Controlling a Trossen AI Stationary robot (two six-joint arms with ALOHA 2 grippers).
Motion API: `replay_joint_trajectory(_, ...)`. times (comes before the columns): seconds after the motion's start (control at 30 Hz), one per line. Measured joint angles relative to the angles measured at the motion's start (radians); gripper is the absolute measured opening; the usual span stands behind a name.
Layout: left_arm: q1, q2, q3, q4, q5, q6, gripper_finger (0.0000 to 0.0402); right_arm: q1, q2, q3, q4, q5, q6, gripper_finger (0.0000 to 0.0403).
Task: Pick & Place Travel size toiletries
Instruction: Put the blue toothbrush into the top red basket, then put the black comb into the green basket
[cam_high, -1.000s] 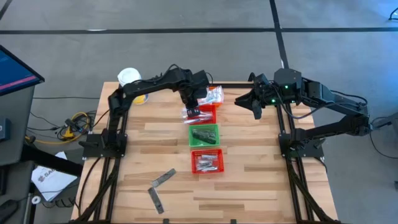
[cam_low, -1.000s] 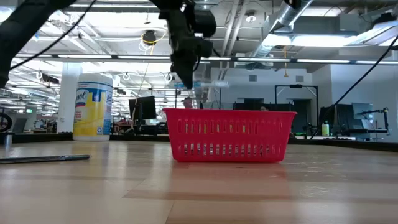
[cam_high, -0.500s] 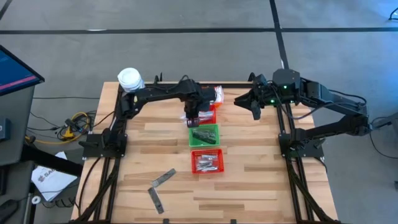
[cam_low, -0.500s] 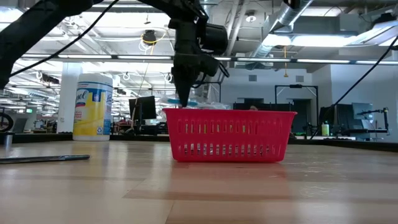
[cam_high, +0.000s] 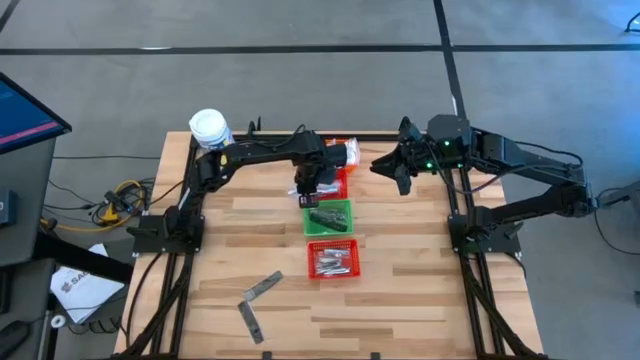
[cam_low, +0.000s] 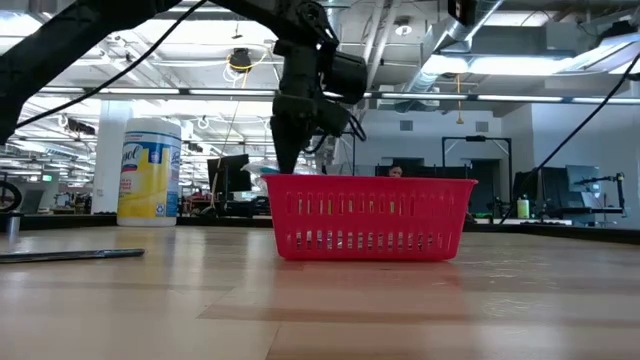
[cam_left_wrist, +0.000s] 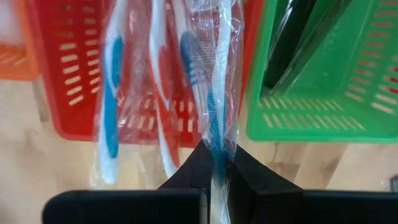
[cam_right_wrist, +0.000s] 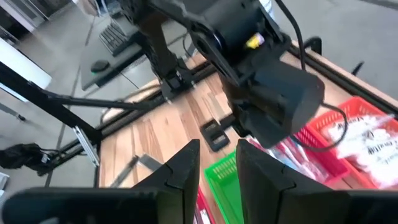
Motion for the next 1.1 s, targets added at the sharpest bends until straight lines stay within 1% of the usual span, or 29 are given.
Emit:
replay_joint_trajectory(0.17,-0.016,0.025,0.0,0.01,0.0,0.004,0.0013,0.0,0.004,-0.001,-0.004,0.0,-0.004,0.0098)
replay_joint_trajectory(0.3,-0.024,0.048,0.0,0.023,0.0,0.004,0.0025,0.0,0.008,-0.001,-0.005,0.0,-0.01,0.0098)
replay_joint_trajectory(0.47,-0.034,0.05,0.0,0.044,-0.039,0.004,0.0038,0.0,0.008,-0.001,-0.007,-0.001,-0.01,0.0098)
replay_joint_trajectory(0.77,-0.03,0.04,0.0,0.046,-0.058,0.001,0.0039,0.0,0.007,-0.001,-0.009,-0.001,-0.01,0.0098)
replay_joint_trajectory(0.93,-0.032,0.032,0.0,0.05,-0.083,-0.003,0.0057,0.0,0.007,-0.001,-0.009,-0.001,-0.011,0.0098)
replay_joint_trajectory(1.1,-0.032,-0.013,0.0,0.11,-0.104,-0.003,0.0082,0.0,0.007,-0.001,-0.008,-0.001,-0.01,0.0098)
